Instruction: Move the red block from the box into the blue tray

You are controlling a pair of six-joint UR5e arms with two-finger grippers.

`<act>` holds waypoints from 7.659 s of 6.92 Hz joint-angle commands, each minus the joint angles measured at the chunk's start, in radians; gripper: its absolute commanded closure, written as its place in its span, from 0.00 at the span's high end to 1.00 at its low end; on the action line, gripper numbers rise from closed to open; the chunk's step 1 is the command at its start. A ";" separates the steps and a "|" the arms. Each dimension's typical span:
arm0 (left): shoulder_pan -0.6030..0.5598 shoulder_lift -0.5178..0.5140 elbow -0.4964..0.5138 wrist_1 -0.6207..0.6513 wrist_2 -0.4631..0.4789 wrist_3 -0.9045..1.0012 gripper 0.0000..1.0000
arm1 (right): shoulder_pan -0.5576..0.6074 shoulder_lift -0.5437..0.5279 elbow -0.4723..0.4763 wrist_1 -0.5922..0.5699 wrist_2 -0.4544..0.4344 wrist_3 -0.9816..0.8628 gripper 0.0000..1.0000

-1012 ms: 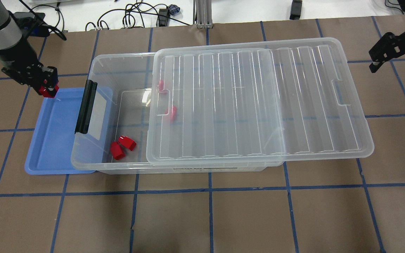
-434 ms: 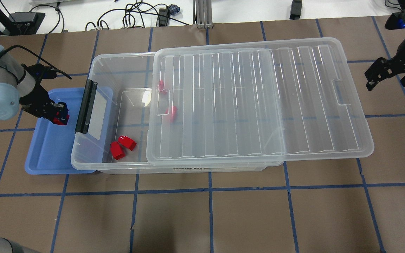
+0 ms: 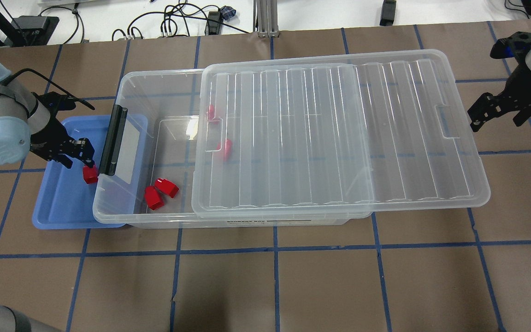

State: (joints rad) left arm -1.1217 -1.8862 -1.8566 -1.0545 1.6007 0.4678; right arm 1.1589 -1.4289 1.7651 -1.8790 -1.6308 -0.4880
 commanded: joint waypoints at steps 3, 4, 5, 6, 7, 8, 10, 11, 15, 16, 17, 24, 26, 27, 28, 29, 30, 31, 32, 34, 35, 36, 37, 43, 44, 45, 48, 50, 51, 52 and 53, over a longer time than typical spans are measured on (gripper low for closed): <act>-0.145 0.143 0.230 -0.420 0.004 -0.249 1.00 | 0.063 -0.004 0.011 -0.006 0.017 0.034 1.00; -0.233 0.169 0.278 -0.470 0.004 -0.350 1.00 | 0.126 -0.004 0.013 -0.012 0.016 0.095 1.00; -0.318 0.202 0.283 -0.473 0.004 -0.380 1.00 | 0.190 -0.004 0.011 -0.014 0.019 0.158 1.00; -0.386 0.229 0.286 -0.473 0.005 -0.402 1.00 | 0.259 -0.004 0.005 -0.015 0.017 0.199 1.00; -0.451 0.260 0.286 -0.476 0.005 -0.470 1.00 | 0.309 -0.004 0.004 -0.026 0.017 0.222 1.00; -0.507 0.285 0.280 -0.481 0.005 -0.500 1.00 | 0.327 -0.004 0.002 -0.028 0.019 0.229 1.00; -0.512 0.318 0.286 -0.499 -0.007 -0.494 1.00 | 0.347 -0.002 0.002 -0.031 0.019 0.236 1.00; -0.488 0.331 0.299 -0.530 -0.008 -0.489 1.00 | 0.346 -0.001 -0.013 -0.031 0.017 0.236 1.00; -0.405 0.329 0.315 -0.576 -0.047 -0.463 1.00 | 0.401 -0.077 -0.330 0.285 0.054 0.407 1.00; -0.409 0.347 0.329 -0.576 -0.048 -0.463 1.00 | 0.421 -0.061 -0.337 0.279 0.066 0.411 1.00; -0.409 0.361 0.335 -0.575 -0.045 -0.462 1.00 | 0.418 -0.041 -0.334 0.287 0.051 0.410 1.00; -0.431 0.341 0.336 -0.529 -0.036 -0.463 1.00 | 0.420 -0.051 -0.332 0.296 0.049 0.408 1.00; -0.429 0.343 0.339 -0.533 -0.036 -0.465 1.00 | 0.420 -0.051 -0.332 0.296 0.048 0.410 1.00; -0.428 0.348 0.341 -0.538 -0.033 -0.465 1.00 | 0.420 -0.051 -0.332 0.296 0.048 0.408 1.00; -0.428 0.348 0.339 -0.542 -0.025 -0.465 1.00 | 0.418 -0.051 -0.331 0.296 0.048 0.408 1.00; -0.428 0.345 0.341 -0.541 -0.024 -0.465 1.00 | 0.420 -0.051 -0.331 0.297 0.048 0.408 1.00; -0.431 0.345 0.338 -0.551 -0.015 -0.465 1.00 | 0.420 -0.053 -0.331 0.298 0.048 0.408 1.00; -0.432 0.332 0.341 -0.552 -0.001 -0.466 1.00 | 0.420 -0.053 -0.331 0.296 0.048 0.408 1.00; -0.432 0.331 0.339 -0.553 0.001 -0.466 1.00 | 0.420 -0.051 -0.331 0.296 0.048 0.408 1.00; -0.426 0.328 0.339 -0.550 -0.008 -0.474 1.00 | 0.420 -0.051 -0.331 0.296 0.048 0.408 1.00; -0.426 0.326 0.339 -0.549 -0.010 -0.480 1.00 | 0.420 -0.051 -0.331 0.296 0.048 0.408 1.00; -0.426 0.328 0.339 -0.550 -0.010 -0.480 1.00 | 0.418 -0.051 -0.331 0.296 0.048 0.408 1.00; -0.429 0.326 0.338 -0.550 -0.010 -0.482 1.00 | 0.418 -0.051 -0.331 0.296 0.048 0.408 1.00; -0.420 0.309 0.339 -0.578 0.005 -0.483 1.00 | 0.418 -0.051 -0.331 0.296 0.048 0.408 1.00; -0.431 0.323 0.341 -0.584 -0.002 -0.482 1.00 | 0.420 -0.051 -0.331 0.296 0.048 0.408 1.00; -0.431 0.306 0.335 -0.575 -0.007 -0.482 1.00 | 0.418 -0.051 -0.331 0.296 0.048 0.408 1.00; -0.440 0.320 0.318 -0.578 -0.008 -0.466 1.00 | 0.418 -0.051 -0.331 0.296 0.048 0.408 1.00; -0.455 0.302 0.339 -0.573 -0.051 -0.471 1.00 | 0.420 -0.051 -0.331 0.296 0.049 0.408 1.00; -0.454 0.289 0.339 -0.570 -0.038 -0.469 1.00 | 0.420 -0.050 -0.331 0.294 0.048 0.408 1.00; -0.449 0.273 0.341 -0.564 -0.048 -0.462 1.00 | 0.418 -0.050 -0.331 0.296 0.048 0.408 1.00; -0.445 0.262 0.347 -0.559 -0.059 -0.463 1.00 | 0.418 -0.051 -0.331 0.296 0.048 0.408 1.00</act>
State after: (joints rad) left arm -1.5711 -1.6088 -1.5153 -1.6197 1.5526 0.0033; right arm 1.5775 -1.4793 1.4343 -1.5834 -1.5829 -0.0798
